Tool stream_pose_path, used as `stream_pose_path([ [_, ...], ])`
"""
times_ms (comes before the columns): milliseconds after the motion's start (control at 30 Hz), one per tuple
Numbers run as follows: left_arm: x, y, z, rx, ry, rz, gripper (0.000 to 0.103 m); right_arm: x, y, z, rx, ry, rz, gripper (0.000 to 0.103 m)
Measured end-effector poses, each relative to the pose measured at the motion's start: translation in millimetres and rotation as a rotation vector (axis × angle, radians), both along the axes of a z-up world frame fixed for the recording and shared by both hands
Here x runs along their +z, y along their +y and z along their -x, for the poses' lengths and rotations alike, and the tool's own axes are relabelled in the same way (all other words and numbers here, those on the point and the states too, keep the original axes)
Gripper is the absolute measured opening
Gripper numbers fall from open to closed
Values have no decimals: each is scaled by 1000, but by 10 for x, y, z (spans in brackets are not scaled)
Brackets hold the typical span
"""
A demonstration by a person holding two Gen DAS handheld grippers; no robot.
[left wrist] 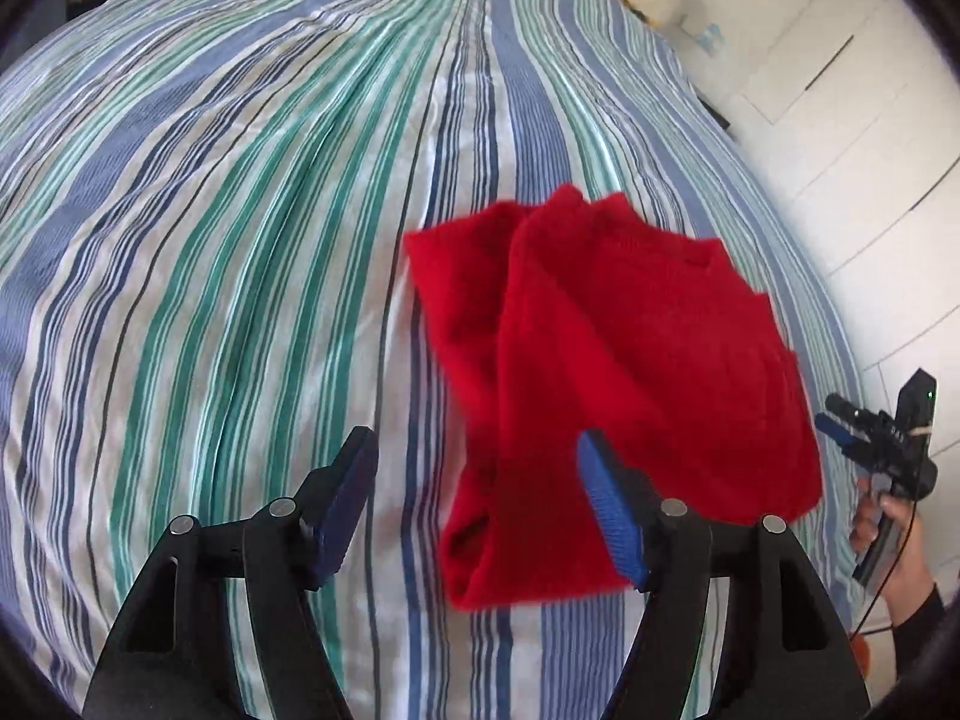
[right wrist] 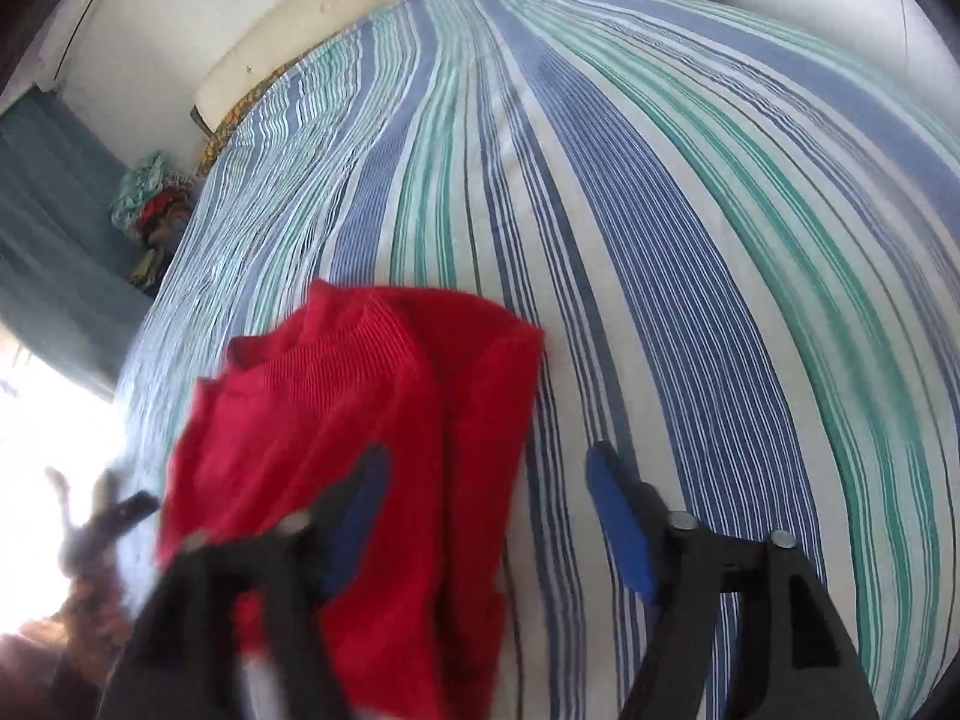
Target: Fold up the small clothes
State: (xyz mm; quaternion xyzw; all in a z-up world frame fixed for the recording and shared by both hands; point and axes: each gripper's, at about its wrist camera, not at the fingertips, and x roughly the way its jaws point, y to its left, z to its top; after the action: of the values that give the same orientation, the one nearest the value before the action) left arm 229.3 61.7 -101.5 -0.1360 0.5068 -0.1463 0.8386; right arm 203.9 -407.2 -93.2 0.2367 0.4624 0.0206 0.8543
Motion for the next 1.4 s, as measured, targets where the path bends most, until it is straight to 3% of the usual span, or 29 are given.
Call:
stream_pose_path([
  [133,-79,202,534,30,15,11,71,-218,-70,203,5,-12,-170,75],
  [267,-161,383,882,72,26,45,75,-393,185,80,12,-4,-208,72],
  [300,-195,441,943,88,31,50,75,-423,291,24,20,26,-159,47],
  [333,-233,507,1013,106,35,57,75,-417,434,-41,31,56,-87,9],
  [400,-308,646,1109,135,32,90,75,-273,600,-81,3,63,13,10],
  [467,-361,737,1196,144,16,129,75,30,787,-92,0,16,51,10],
  [600,-329,732,1198,140,16,119,75,679,1511,-224,132,-74,78,9],
  [700,-296,725,1208,137,0,119,75,891,2187,-350,245,-89,75,10],
  [800,-320,767,1259,141,-3,112,76,829,2795,-498,313,-71,50,10],
  [967,-363,822,1319,146,-8,112,76,227,3469,-640,328,36,-7,11],
  [1000,-368,812,1317,141,-8,104,76,93,3557,-654,329,64,-28,17],
  [1067,-374,792,1330,133,-13,92,76,-120,3639,-661,350,118,-101,34],
  [1133,-381,775,1321,125,-17,84,76,-115,3574,-632,362,99,-233,53],
  [1267,-391,748,1284,125,-16,88,80,234,3128,-468,373,-29,-471,58],
  [1333,-397,736,1275,133,-17,94,82,462,2859,-338,337,-118,-422,58],
  [1400,-397,712,1278,137,-21,85,83,580,2656,-217,285,-169,-261,54],
])
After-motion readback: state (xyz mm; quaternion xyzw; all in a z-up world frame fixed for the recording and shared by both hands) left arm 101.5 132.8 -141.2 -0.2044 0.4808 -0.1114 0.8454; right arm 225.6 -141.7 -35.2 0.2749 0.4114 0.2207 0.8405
